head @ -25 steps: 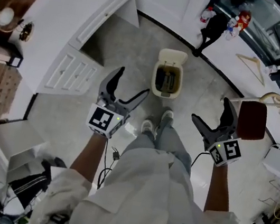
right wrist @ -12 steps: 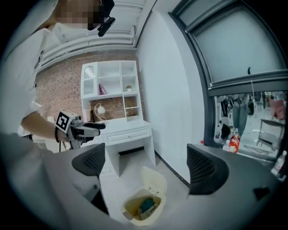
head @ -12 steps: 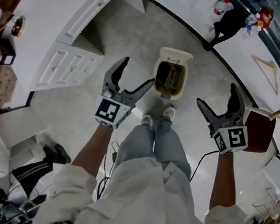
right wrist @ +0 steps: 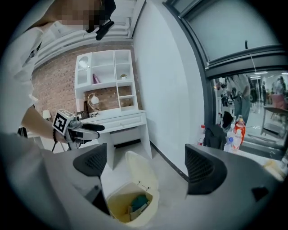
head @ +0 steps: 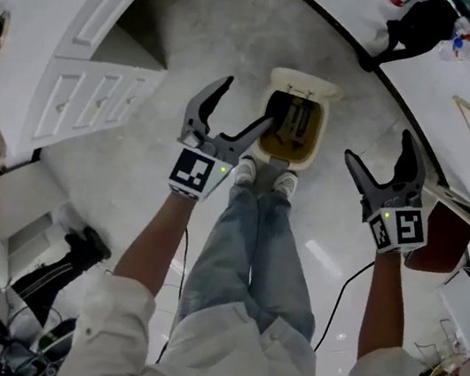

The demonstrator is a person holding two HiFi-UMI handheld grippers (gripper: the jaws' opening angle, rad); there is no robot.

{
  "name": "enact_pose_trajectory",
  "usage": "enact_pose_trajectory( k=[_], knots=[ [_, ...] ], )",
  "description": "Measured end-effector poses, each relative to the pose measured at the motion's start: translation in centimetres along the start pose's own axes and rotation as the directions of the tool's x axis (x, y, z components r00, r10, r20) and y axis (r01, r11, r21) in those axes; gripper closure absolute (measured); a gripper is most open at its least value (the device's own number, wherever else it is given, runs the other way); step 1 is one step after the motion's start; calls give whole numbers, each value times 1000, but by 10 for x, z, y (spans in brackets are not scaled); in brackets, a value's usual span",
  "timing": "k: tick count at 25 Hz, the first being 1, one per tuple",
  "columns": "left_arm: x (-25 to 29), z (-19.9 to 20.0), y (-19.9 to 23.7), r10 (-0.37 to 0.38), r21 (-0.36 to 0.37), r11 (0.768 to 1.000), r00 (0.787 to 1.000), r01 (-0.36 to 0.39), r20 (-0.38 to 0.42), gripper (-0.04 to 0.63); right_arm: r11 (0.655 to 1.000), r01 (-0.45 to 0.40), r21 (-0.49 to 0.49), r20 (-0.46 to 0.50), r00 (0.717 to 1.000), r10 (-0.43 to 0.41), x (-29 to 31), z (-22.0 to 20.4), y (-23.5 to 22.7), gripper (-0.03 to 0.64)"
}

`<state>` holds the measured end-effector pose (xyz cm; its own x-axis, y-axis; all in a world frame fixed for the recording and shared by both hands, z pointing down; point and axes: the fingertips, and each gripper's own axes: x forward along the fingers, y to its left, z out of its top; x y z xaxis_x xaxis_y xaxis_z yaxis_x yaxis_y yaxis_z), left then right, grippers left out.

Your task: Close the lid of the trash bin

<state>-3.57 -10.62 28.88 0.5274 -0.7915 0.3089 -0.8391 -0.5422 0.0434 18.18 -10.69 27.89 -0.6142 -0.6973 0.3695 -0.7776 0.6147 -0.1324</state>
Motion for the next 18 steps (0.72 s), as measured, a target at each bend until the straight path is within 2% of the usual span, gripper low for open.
enact_pose_trajectory(
  k=[6, 11, 18],
  knots=[
    [42, -62, 13, -31, -1, 1000, 999, 31, -9, 233, 1000, -6, -19, -8, 1000, 6, 60, -51, -7, 129],
    [73, -102, 21, -48, -2, 999, 998, 48, -32, 244, 1000, -9, -9, -30, 1000, 8, 94, -88, -18, 130],
    [102, -143, 33, -65, 57, 996, 995, 69, -69, 275, 1000, -9, -9, -46, 999, 9, 127, -115, -26, 138]
  ],
)
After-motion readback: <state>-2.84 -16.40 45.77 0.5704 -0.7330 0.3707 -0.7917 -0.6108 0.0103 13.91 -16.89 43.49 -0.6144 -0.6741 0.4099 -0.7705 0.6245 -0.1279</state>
